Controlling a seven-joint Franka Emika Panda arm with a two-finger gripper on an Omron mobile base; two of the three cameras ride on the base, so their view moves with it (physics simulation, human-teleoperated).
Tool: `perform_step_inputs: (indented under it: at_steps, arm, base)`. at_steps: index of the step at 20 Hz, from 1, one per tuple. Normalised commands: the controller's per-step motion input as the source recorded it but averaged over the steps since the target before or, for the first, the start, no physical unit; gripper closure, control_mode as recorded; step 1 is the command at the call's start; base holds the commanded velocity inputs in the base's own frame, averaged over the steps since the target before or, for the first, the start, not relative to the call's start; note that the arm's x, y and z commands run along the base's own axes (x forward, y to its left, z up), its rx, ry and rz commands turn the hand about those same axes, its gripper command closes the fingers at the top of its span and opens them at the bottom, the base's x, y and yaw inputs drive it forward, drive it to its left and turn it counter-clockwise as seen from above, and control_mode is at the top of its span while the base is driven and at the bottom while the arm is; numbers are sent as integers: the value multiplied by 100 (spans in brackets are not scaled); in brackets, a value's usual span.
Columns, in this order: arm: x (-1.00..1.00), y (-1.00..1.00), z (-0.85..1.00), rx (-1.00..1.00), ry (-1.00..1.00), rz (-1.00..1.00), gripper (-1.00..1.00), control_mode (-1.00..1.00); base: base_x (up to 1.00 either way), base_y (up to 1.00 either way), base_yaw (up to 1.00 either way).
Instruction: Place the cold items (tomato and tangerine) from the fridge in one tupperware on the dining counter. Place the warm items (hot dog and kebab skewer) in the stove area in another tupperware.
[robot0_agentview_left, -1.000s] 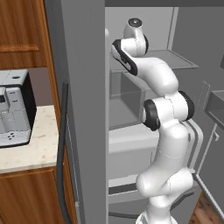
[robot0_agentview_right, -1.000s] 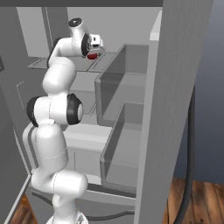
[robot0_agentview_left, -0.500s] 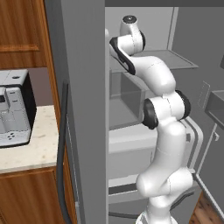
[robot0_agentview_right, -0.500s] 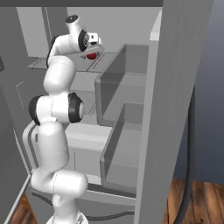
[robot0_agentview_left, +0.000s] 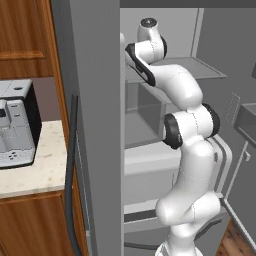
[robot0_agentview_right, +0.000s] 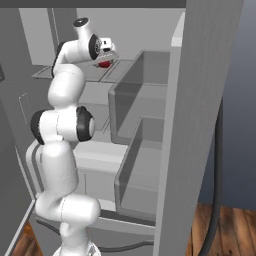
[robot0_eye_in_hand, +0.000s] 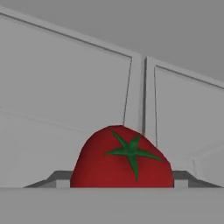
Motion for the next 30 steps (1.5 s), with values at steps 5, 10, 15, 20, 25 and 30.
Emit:
perform_step_inputs:
  at_steps: [5,10,15,20,25,30]
  arm:
    - [-49,0,-8,2,-35,3,100,-100]
    - [-92,-9,-1,1,-50,1,100,-100]
    - [-99,-18,0,10,-28,0,100,-100]
    - [-65,-10,41,4,6,0,100,-100]
    - [-45,-9,69,1,36,0,100,-100]
    - [-83,-10,14,0,-6,0,100,-100]
  base:
    - [0,0,0]
    - [0,0,0]
    - [0,0,0]
    - [0,0,0]
    - [0,0,0]
    - [0,0,0]
